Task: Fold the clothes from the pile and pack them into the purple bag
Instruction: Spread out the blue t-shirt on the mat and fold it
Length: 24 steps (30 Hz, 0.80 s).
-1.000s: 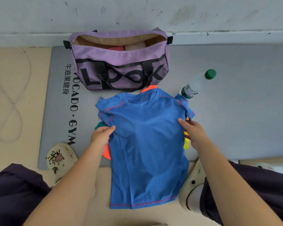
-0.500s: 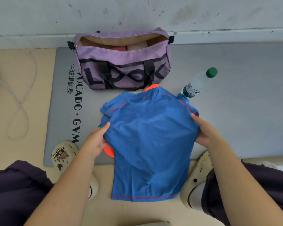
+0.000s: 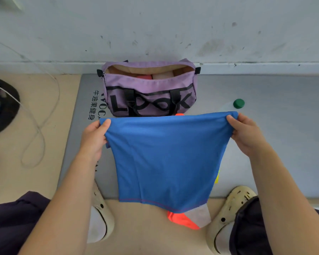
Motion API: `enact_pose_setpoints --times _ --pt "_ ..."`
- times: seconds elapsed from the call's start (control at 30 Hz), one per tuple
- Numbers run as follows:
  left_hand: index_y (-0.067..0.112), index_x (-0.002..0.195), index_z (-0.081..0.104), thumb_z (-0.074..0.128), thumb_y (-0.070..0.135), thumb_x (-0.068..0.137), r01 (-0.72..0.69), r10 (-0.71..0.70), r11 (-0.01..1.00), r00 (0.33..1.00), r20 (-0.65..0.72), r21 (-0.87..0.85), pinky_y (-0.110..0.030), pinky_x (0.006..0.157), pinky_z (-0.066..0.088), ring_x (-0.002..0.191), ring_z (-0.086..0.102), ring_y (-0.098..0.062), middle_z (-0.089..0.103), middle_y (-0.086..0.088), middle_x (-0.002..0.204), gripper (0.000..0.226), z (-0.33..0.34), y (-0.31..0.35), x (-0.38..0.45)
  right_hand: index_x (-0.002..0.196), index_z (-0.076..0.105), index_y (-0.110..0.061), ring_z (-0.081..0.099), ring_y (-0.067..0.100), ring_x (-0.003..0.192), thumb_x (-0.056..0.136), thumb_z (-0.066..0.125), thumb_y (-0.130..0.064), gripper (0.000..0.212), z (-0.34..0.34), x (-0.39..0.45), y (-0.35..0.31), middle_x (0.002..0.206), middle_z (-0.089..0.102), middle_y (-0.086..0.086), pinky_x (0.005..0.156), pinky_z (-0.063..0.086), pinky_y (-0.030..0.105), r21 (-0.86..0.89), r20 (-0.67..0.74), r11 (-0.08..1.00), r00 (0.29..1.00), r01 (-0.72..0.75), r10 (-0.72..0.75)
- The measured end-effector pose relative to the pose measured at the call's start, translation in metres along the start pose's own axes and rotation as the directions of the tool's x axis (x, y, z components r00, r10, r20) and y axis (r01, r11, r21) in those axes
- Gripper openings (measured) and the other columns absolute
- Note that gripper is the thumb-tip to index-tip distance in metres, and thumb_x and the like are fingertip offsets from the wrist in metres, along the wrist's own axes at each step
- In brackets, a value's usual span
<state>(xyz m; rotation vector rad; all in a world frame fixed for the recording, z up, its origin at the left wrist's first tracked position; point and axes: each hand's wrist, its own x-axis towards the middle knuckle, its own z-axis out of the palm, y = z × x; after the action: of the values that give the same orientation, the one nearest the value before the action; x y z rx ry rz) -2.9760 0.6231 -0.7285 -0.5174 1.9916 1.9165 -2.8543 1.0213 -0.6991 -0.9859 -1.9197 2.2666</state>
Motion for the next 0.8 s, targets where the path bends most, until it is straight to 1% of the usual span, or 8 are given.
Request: enact_pose_setpoints --times 0.1,0.3,0.4,0.47,0.53,0.63,0.7,0.8 --pt "0.019 0.098 0.071 0.058 0.017 0.098 -0.063 0.063 0.996 0.998 0.006 -0.065 -0.035 0.085 0.054 0.097 0.071 -0.017 0.076 0.004 0.098 0.013 -0.004 0.03 -0.007 0.101 0.066 -0.014 0.064 0.014 0.084 0.099 0.053 -0.012 0.014 0.01 -0.006 -0.032 0.094 0.068 0.002 0.076 0.052 0.028 0.01 -0.063 0.996 0.994 0.086 -0.085" --pt "0.016 0.112 0.068 0.054 0.009 0.098 -0.234 0.246 0.967 0.961 0.125 -0.105 -0.027 0.081 0.057 0.1 0.071 -0.014 0.074 0.001 0.109 0.021 -0.012 0.115 -0.032 0.1 0.067 -0.018 0.068 0.012 0.083 0.098 0.053 -0.009 0.017 0.015 -0.031 -0.113 0.094 0.071 -0.001 0.073 0.056 0.025 0.073 0.002 0.971 0.974 0.227 -0.228" --pt "0.015 0.108 0.068 0.056 0.012 0.098 -0.287 0.292 0.956 0.952 0.097 -0.059 -0.032 0.083 0.055 0.099 0.07 -0.02 0.072 -0.004 0.112 0.016 -0.017 0.151 -0.05 0.096 0.059 -0.022 0.06 0.013 0.074 0.096 0.058 -0.012 0.01 0.016 -0.046 -0.147 0.086 0.062 0.001 0.068 0.049 0.025 0.042 -0.084 0.956 0.955 0.289 -0.285" --pt "0.017 0.099 0.065 0.058 0.013 0.097 -0.31 0.312 0.95 0.949 0.048 -0.035 -0.032 0.079 0.054 0.091 0.067 -0.023 0.067 -0.009 0.11 0.008 -0.021 0.167 -0.062 0.107 0.055 -0.024 0.055 0.014 0.074 0.095 0.06 -0.015 0.016 0.013 -0.058 -0.161 0.087 0.056 0.005 0.071 0.047 0.027 0.004 -0.116 0.949 0.942 0.317 -0.314" --pt "0.017 0.095 0.058 0.062 0.013 0.095 -0.331 0.331 0.943 0.944 -0.007 -0.042 -0.032 0.073 0.055 0.08 0.065 -0.021 0.062 -0.012 0.103 0.006 -0.025 0.177 -0.073 0.113 0.058 -0.031 0.054 0.016 0.077 0.095 0.06 -0.016 0.023 0.012 -0.072 -0.171 0.086 0.053 0.009 0.075 0.049 0.03 -0.012 -0.065 0.941 0.939 0.338 -0.338" --pt "0.023 0.103 0.06 0.064 0.014 0.094 -0.367 0.366 0.928 0.93 -0.028 -0.063 -0.027 0.062 0.056 0.071 0.064 -0.018 0.061 -0.008 0.087 0.013 -0.031 0.184 -0.088 0.099 0.07 -0.025 0.053 0.014 0.077 0.097 0.056 -0.012 0.019 0.013 -0.091 -0.179 0.084 0.053 0.003 0.062 0.05 0.021 -0.02 0.016 0.935 0.935 0.355 -0.355" --pt "0.023 0.099 0.064 0.064 0.011 0.093 -0.378 0.381 0.922 0.924 0.02 -0.083 -0.023 0.057 0.055 0.066 0.067 -0.013 0.066 -0.002 0.076 0.014 -0.037 0.187 -0.097 0.097 0.069 -0.018 0.058 0.012 0.079 0.096 0.056 -0.008 0.017 0.012 -0.101 -0.182 0.087 0.058 0.003 0.061 0.053 0.019 -0.01 0.053 0.939 0.937 0.345 -0.344" --pt "0.021 0.099 0.065 0.066 0.001 0.089 -0.391 0.381 0.92 0.905 0.187 0.014 -0.023 0.069 0.056 0.078 0.07 -0.011 0.075 0.002 0.084 0.023 -0.046 0.191 -0.105 0.102 0.067 -0.015 0.065 0.012 0.079 0.093 0.057 -0.002 0.019 0.008 -0.113 -0.186 0.086 0.066 0.004 0.069 0.056 0.02 0.025 0.137 0.947 0.937 0.321 -0.321"
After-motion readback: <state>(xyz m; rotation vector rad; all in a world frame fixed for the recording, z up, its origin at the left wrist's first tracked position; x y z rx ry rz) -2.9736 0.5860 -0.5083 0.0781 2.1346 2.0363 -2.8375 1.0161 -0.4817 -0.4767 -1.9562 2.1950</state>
